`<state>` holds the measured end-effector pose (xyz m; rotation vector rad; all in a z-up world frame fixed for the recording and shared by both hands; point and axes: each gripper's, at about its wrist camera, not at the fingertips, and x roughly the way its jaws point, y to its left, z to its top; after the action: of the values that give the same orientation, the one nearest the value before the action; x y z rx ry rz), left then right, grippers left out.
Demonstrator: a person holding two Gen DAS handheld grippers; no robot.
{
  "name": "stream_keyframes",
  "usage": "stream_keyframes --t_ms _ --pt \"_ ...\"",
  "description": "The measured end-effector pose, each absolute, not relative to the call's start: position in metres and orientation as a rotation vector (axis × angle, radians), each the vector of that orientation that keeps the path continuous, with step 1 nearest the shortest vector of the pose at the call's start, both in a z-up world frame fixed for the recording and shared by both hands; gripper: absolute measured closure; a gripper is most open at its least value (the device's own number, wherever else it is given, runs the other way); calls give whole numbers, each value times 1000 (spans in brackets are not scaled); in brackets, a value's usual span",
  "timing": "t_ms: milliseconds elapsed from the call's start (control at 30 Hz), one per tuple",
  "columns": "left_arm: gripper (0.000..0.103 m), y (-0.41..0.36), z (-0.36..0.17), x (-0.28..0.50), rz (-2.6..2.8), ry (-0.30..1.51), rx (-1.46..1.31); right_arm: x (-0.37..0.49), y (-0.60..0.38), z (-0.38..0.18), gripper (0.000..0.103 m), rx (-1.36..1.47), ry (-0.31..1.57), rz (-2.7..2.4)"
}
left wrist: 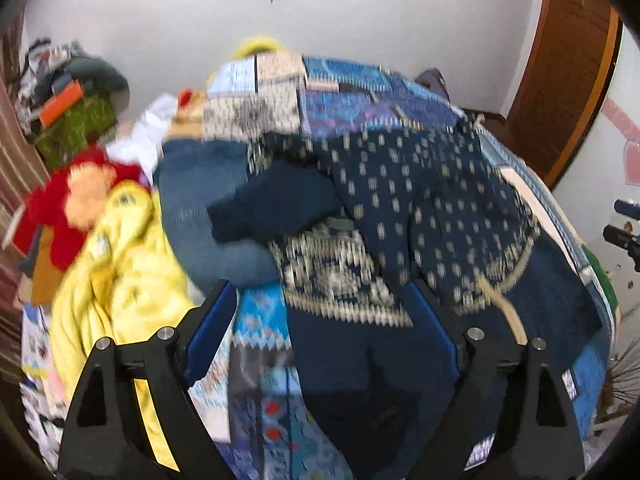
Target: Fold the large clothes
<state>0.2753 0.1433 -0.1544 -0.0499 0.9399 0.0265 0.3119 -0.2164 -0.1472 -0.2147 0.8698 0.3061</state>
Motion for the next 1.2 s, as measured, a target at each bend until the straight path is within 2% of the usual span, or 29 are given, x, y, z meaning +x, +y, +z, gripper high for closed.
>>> stream_keyframes --t_ms 333,500,567,667,733,767,800,833,867,900,933,967,1200 --pt "17 148 -242 228 -51 1162 -263 287 -275 -224 5 16 1125 305" --pt "17 144 -272 217 -110 1226 -361 279 -284 -248 6 150 1181 342" --pt "17 142 -278 217 -137 1238 -390 276 -283 -254 11 172 1185 368" --pt "17 131 -291 219 -177 1263 -408 274 -275 -259 25 157 1175 384" --pt "18 125 -292 219 -180 1239 -409 273 -272 -259 53 184 1167 419" --pt "22 121 -290 219 -180 1221 -401 274 -270 -258 60 201 1168 439" --pt "31 117 -288 218 -177 1203 -381 275 -269 -258 73 208 1167 449" --pt "35 114 -285 218 -175 1187 -363 276 -267 -257 81 216 1166 466" --pt "46 110 -281 217 -175 1170 -340 276 -265 -255 84 217 1160 482" --pt "61 108 -276 216 -172 1152 -319 276 -263 -253 88 210 1153 485" --pt "70 106 -271 215 -158 1138 -293 277 -260 -250 89 194 1142 485" --pt "87 105 -267 216 -145 1135 -270 277 -255 -245 89 162 1123 480" --pt "93 122 -217 222 -137 991 -283 291 -243 -198 91 125 994 533"
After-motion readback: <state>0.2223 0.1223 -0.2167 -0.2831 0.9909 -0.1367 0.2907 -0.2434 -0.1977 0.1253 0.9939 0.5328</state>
